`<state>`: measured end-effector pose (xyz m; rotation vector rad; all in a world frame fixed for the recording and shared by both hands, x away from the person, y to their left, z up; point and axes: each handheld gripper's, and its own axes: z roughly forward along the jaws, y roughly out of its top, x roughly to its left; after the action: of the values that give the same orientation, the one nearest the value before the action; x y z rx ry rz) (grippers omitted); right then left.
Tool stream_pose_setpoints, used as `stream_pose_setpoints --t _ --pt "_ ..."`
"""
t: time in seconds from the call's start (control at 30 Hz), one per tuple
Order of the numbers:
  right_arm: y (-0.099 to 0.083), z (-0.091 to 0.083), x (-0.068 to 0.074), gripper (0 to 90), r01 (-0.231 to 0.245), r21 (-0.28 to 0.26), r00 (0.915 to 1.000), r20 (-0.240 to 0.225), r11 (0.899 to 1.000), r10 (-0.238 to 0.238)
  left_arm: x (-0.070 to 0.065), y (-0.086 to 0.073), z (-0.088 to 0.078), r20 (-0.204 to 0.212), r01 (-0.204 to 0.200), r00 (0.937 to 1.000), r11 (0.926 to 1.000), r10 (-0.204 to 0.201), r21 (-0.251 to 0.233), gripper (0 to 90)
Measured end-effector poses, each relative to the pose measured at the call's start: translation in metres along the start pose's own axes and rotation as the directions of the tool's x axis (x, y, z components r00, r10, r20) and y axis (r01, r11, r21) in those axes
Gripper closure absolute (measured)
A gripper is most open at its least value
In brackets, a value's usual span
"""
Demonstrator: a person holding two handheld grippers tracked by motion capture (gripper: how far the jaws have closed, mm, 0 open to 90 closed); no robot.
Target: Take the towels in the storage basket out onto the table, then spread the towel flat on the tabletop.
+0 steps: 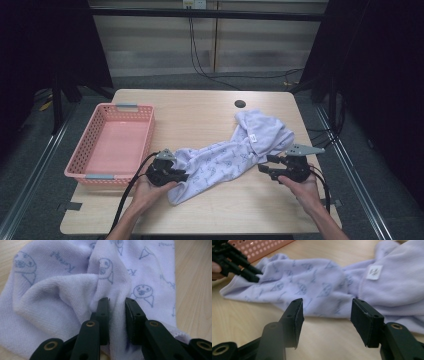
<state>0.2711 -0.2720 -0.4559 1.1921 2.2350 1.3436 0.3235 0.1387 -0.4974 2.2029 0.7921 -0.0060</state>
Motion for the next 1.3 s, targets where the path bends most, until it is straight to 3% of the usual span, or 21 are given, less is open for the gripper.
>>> stream_pose_setpoints --t 0.07,0.1,0.2,0.27,0.3,0.33,0.4,0.43,0.47,0.63,0.77,0.8,0.83,0.9,0.93,1.03,1.1,1.13,1.17,1.2,1.3 --pt "-0.006 0.0 0.01 43.6 0.02 0.022 0.9996 -0.019 1.0 -0.02 -0.008 0.0 0.002 0.017 -0.015 0.9998 0.9999 0.015 0.005 74.9" --pt "-0.009 0.0 0.015 43.6 0.023 0.028 0.9993 -0.03 0.999 -0.022 -0.012 -0.001 0.005 0.053 -0.013 0.9985 0.9999 0.013 0.003 74.9" --pt "-0.016 0.001 0.023 43.9 0.015 0.042 0.9983 -0.057 0.999 -0.013 -0.023 0.0 0.008 0.046 -0.042 0.9981 0.9991 0.041 0.01 74.9" --pt "-0.024 0.004 0.034 54.6 0.053 0.083 0.9957 -0.081 0.995 -0.046 -0.037 0.003 0.015 0.062 -0.055 0.9966 0.9982 0.053 0.026 74.9" --pt "-0.026 0.004 0.037 56.3 0.055 0.083 0.9945 -0.094 0.995 -0.047 -0.037 0.003 0.015 0.062 -0.055 0.9966 0.9982 0.053 0.026 74.9" --pt "-0.028 0.005 0.04 58.5 0.058 0.088 0.9946 -0.091 0.994 -0.05 -0.046 0.008 0.021 0.078 -0.083 0.9938 0.9957 0.08 0.041 74.8" --pt "-0.029 0.007 0.042 59.5 0.066 0.099 0.994 -0.093 0.993 -0.057 -0.05 0.01 0.024 0.085 -0.082 0.9933 0.9958 0.078 0.041 74.8" --pt "-0.03 0.007 0.044 60.7 0.068 0.104 0.9935 -0.098 0.992 -0.058 -0.055 0.012 0.03 0.108 -0.082 0.9911 0.9961 0.078 0.034 74.8" --pt "-0.032 0.008 0.049 64.5 0.078 0.109 0.991 -0.117 0.991 -0.065 -0.067 0.016 0.036 0.117 -0.122 0.9865 0.991 0.115 0.054 74.8" --pt "-0.034 0.017 0.06 69.1 0.114 0.126 0.9833 -0.156 0.985 -0.094 -0.087 0.024 0.051 0.19 -0.143 0.973 0.9886 0.131 0.049 74.8" --pt "-0.034 0.022 0.073 63.3 0.135 0.12 0.973 -0.204 0.984 -0.108 -0.082 0.027 0.037 0.203 -0.113 0.9729 0.9936 0.111 -0.001 69.5" --pt "-0.034 0.022 0.073 63.3 0.135 0.12 0.973 -0.204 0.984 -0.108 -0.079 0.028 0.029 0.192 -0.106 0.9755 0.9943 0.107 -0.015 69.5" --pt "-0.033 0.025 0.079 55.3 0.148 0.116 0.9676 -0.223 0.982 -0.119 -0.068 0.028 0.012 0.171 -0.09 0.9802 0.994 0.099 -0.062 67.8" --pt "-0.033 0.027 0.08 51.5 0.151 0.116 0.9667 -0.225 0.982 -0.122 -0.061 0.028 0.005 0.152 -0.075 0.9844 0.9934 0.088 -0.086 65.5" --pt "-0.033 0.032 0.082 48.2 0.17 0.125 0.9646 -0.224 0.977 -0.139 -0.046 0.025 -0.009 0.118 -0.036 0.9917 0.9913 0.051 -0.127 64.7" --pt "-0.036 0.041 0.085 46.9 0.192 0.154 0.9626 -0.222 0.969 -0.156 -0.03 0.017 -0.014 0.061 0.001 0.9981 0.9924 0.007 -0.123 62.2" --pt "-0.038 0.048 0.088 55.7 0.22 0.173 0.962 -0.202 0.96 -0.184 -0.021 0.011 -0.013 0.015 -0.009 0.9998 0.9943 0.011 -0.106 58.4" --pt "-0.038 0.049 0.088 63.7 0.234 0.174 0.9616 -0.186 0.957 -0.202 -0.017 0.01 -0.011 0.009 -0.004 0.9999 0.9952 0.004 -0.098 56.1" --pt "-0.038 0.049 0.088 63.7 0.234 0.174 0.9616 -0.186 0.957 -0.202 -0.017 0.01 -0.011 0.009 -0.004 0.9999 0.9952 0.004 -0.098 54.6" --pt "-0.034 0.05 0.083 77.9 0.225 0.183 0.9673 -0.16 0.957 -0.197 -0.014 0.007 -0.008 0.027 -0.003 0.9996 0.9971 0.005 -0.076 53.4" --pt "-0.03 0.047 0.074 80.4 0.213 0.187 0.9729 -0.13 0.959 -0.191 -0.017 0.007 -0.006 0.034 -0.035 0.9987 0.9973 0.037 -0.065 53.3"
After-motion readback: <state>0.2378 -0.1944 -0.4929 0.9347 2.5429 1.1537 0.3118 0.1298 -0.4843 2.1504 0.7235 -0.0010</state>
